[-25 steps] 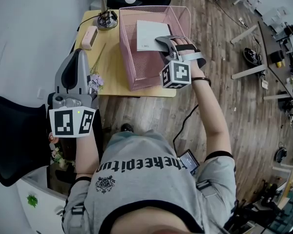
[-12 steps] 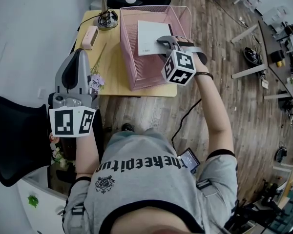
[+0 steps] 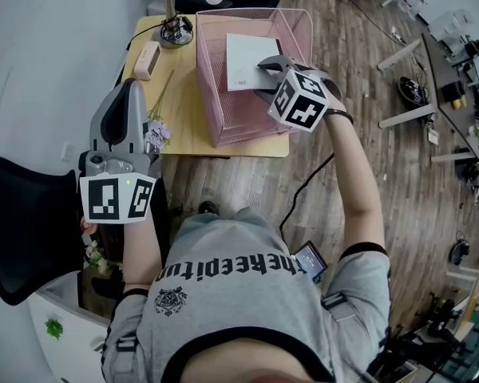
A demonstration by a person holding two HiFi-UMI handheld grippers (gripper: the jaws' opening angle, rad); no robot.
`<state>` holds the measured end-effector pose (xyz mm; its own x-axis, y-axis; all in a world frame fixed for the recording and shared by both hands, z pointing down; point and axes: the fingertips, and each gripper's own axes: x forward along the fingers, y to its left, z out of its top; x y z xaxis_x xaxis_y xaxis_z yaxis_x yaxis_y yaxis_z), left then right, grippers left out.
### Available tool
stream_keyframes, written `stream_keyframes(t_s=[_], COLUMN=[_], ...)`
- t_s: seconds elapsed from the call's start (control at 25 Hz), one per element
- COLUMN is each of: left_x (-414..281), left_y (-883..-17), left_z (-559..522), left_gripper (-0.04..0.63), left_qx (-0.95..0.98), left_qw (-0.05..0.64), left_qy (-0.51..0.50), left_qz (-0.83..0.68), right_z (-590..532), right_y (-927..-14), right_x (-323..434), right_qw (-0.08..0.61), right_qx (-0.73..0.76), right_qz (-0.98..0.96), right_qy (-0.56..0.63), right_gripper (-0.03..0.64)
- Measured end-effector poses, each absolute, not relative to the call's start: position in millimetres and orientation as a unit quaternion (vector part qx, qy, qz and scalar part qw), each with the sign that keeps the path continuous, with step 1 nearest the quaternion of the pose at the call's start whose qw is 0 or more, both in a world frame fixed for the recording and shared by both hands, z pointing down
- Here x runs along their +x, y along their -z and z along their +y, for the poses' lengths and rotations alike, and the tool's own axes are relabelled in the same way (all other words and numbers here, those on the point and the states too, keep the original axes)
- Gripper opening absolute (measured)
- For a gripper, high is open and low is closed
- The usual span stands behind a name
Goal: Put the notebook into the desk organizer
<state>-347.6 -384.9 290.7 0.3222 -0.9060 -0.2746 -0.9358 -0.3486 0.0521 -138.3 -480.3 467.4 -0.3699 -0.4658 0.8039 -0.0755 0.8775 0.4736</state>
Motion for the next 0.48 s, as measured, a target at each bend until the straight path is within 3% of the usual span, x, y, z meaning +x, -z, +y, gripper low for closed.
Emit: stream_keyframes(t_s=[0.48], left_x=[-343], left_y=[-292], left_z=[-382], left_gripper=[0.0], left_qx=[-0.815], left_qw=[0.056], left_qy=[-0.127], left_qz=[0.562], right_z=[-467], right_y=[-465], right_x=[-140], right_qw=[0.517], right_qx=[0.148], right_qz=[-0.833], right_qy=[0.13], right_gripper=[0.235])
